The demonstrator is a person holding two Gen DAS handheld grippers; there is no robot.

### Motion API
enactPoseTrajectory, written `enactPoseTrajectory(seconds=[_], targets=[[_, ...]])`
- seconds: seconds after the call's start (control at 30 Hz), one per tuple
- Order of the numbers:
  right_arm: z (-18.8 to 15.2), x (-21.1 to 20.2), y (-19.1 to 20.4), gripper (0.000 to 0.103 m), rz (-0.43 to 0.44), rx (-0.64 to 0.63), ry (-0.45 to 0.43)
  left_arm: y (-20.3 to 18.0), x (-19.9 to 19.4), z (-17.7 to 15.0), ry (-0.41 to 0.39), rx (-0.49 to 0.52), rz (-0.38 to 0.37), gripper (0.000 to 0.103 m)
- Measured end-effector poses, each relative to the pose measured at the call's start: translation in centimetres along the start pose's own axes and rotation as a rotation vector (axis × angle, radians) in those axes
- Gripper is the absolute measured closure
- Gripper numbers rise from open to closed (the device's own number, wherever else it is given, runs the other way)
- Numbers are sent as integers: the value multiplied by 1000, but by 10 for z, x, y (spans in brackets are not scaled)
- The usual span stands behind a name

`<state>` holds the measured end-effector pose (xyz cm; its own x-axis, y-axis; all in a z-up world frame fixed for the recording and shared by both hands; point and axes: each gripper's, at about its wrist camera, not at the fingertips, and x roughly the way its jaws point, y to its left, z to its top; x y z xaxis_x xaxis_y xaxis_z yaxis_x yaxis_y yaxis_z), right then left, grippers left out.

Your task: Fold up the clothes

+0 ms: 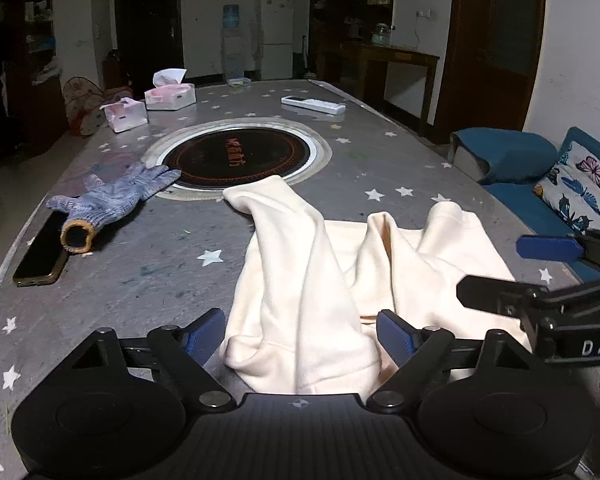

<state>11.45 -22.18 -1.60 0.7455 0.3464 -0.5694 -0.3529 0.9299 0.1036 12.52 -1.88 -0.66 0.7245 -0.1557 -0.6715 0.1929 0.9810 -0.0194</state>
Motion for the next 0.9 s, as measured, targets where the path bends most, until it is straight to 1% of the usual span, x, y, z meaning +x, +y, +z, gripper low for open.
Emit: enactPoseTrajectory(seconds=[0.07, 0.13, 0.2, 0.23, 0.3, 0.37, 0.43, 0.47, 0.5, 0.57, 0.67, 0.73, 0.83, 0.87, 0.9], targets=[[4, 5, -1, 15, 12, 1, 7, 1, 3, 1, 8, 4, -2, 22], [6, 9, 0, 19, 23, 3, 11, 1, 6, 1, 11, 7, -5, 25], [9, 13, 0, 21, 33, 0, 16, 2, 8, 1, 16, 9, -10, 27], [10, 15, 1, 21, 39, -1, 19, 2, 9, 1, 19, 9, -11, 28], [11, 20, 2, 26, 48, -7, 26, 3, 12, 2, 24, 10, -18, 33], [14, 26, 3, 28, 61, -13, 36, 4, 13, 2, 27, 12, -27, 34], [17, 32, 4, 31, 72, -16, 42, 4, 14, 3, 30, 18, -36, 38], [18, 34, 5, 33, 78, -18, 45, 4, 14, 4, 32, 19, -42, 39], [20, 37, 5, 36, 86, -20, 50, 4, 15, 4, 33, 22, -48, 43], [23, 43, 6, 38, 98, -24, 59, 4, 16, 5, 36, 23, -63, 45], [27, 53, 5, 45, 107, -30, 72, 5, 18, 5, 42, 23, -86, 55], [29, 60, 3, 49, 119, -24, 87, 6, 19, 6, 45, 23, -101, 65], [30, 70, 0, 56, 128, -23, 114, 7, 21, 6, 51, 23, -124, 74], [30, 72, 0, 62, 131, -26, 122, 7, 21, 6, 51, 24, -131, 76], [29, 74, -1, 67, 136, -27, 130, 7, 21, 6, 49, 25, -138, 81]])
